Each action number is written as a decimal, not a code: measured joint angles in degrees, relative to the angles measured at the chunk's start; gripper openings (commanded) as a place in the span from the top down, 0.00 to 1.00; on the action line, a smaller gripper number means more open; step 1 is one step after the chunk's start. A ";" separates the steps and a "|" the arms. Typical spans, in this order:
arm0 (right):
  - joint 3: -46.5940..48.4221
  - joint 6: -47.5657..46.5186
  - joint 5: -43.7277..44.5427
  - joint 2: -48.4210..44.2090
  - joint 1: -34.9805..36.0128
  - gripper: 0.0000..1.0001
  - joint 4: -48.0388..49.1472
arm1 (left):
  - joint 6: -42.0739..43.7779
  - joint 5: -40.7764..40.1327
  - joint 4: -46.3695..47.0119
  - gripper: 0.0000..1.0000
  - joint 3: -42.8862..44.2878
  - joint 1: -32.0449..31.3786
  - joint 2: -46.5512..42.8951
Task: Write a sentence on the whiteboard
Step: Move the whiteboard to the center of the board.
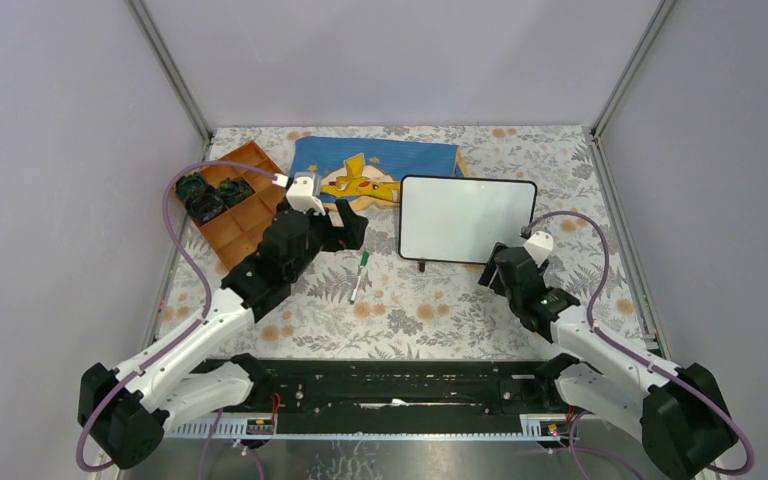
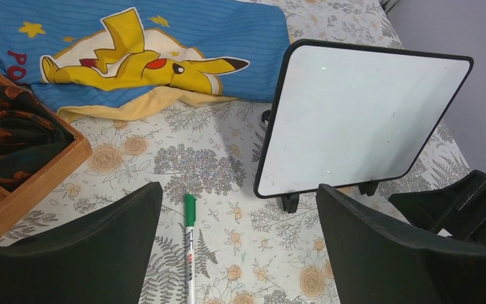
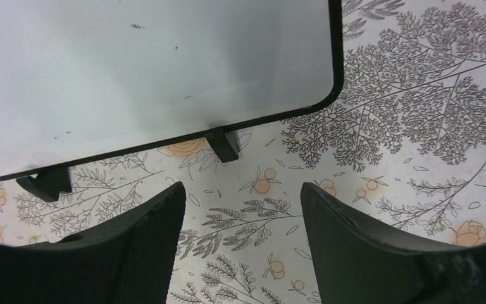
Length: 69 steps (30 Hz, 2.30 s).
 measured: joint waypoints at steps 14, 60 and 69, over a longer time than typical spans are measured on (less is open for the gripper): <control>-0.59 -3.04 -2.71 10.12 -0.70 0.43 8.94 | 0.26 0.79 -0.11 0.01 -0.13 0.00 2.45; 3.13 -9.40 -3.78 23.12 -1.07 0.96 13.31 | 0.26 2.40 -0.07 0.01 -0.13 -0.50 1.55; 3.08 -8.50 -3.54 21.79 2.51 1.00 10.36 | 0.24 2.78 -0.07 0.01 -0.13 -0.79 1.27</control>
